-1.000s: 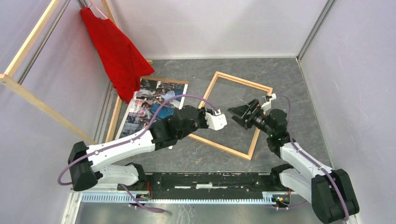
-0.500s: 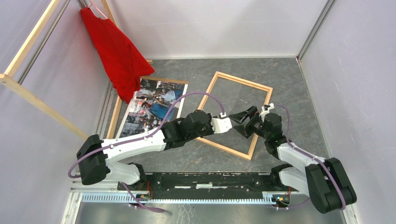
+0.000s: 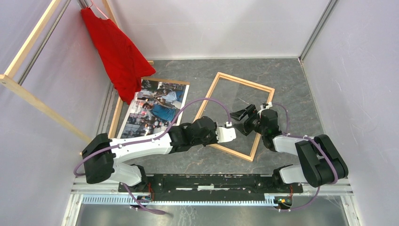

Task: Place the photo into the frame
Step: Place the photo frame item in the photo frame.

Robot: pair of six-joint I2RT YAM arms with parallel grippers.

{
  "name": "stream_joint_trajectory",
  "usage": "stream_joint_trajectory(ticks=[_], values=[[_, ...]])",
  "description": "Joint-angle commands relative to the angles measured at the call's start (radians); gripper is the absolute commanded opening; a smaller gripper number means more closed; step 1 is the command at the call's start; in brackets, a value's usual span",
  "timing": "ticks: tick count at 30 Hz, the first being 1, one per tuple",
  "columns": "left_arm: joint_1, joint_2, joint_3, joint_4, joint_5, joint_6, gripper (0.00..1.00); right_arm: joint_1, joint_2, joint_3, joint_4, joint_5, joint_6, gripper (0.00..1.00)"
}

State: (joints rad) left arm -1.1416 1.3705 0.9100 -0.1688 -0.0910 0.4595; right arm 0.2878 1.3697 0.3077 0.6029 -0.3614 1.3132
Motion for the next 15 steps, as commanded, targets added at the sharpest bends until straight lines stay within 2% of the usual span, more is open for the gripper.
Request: stream_joint_trajectory(ticks=[1,10,15], values=[[-0.009,0.026,0.0,-0.003,0.021,-0.046,0.02,0.003,-0.014,-0.014,0.107,-0.029,-0.006,0.87],[-0.01,0.038,-0.001,0.012,-0.002,-0.036,0.02,-0.005,-0.133,-0.068,0.026,0.001,-0.042,0.86],[-0.009,0.03,0.004,0.021,0.008,-0.028,0.02,-0.003,-0.074,0.012,-0.027,-0.008,-0.075,0.86]])
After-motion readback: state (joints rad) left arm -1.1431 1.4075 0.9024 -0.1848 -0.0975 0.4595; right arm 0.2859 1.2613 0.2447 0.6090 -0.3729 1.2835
